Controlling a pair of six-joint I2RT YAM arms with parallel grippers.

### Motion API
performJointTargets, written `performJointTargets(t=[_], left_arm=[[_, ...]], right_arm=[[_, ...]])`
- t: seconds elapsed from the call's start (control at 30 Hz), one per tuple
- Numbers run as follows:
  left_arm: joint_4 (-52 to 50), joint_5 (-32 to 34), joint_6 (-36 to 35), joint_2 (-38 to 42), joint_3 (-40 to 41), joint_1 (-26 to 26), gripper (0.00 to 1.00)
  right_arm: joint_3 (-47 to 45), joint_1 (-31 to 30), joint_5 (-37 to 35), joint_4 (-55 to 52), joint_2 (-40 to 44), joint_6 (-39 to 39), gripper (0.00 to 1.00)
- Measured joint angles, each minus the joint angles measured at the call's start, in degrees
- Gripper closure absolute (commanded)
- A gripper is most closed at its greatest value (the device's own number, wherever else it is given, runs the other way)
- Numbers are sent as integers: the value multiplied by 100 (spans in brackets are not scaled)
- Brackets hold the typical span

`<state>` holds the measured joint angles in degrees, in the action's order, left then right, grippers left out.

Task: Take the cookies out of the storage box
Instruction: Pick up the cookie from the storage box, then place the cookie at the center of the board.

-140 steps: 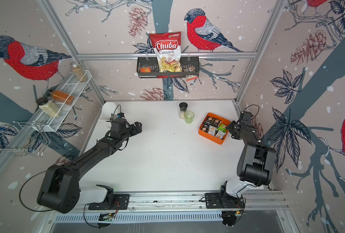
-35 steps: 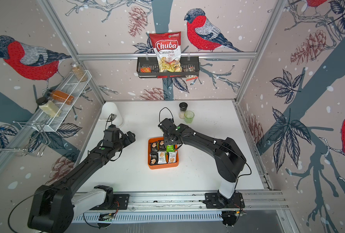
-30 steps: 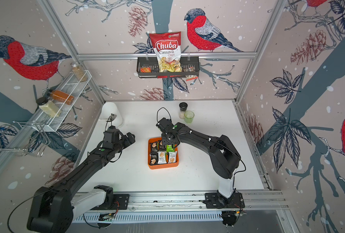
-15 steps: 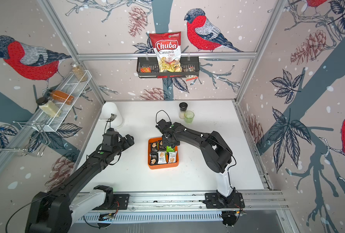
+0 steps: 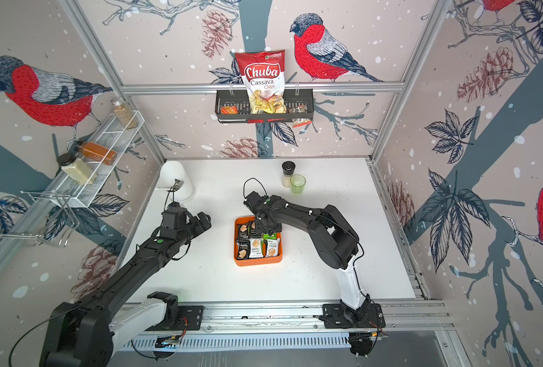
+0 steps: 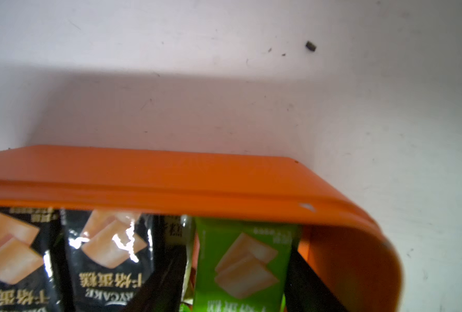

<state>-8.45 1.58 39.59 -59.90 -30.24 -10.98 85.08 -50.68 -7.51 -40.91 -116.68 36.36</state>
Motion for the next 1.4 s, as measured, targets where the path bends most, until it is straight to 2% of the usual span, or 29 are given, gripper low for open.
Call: performJointTargets(t=[0.23,0.77,1.13,1.4], left_arm=[[-11,7,70,92,81,0,4],[-111,4,271,321,234,0,4],[-96,-190,297,164,186,0,4],[-70,-461,190,-308,-131,-138,4]], right_arm=[[15,-2,-55,-20,7,-4,56],[-37,0,-79,-7,275,-68,57],[-699,243,857,820,1449,-162,57],[-1488,1078,1349,1458,2393,-129,57]])
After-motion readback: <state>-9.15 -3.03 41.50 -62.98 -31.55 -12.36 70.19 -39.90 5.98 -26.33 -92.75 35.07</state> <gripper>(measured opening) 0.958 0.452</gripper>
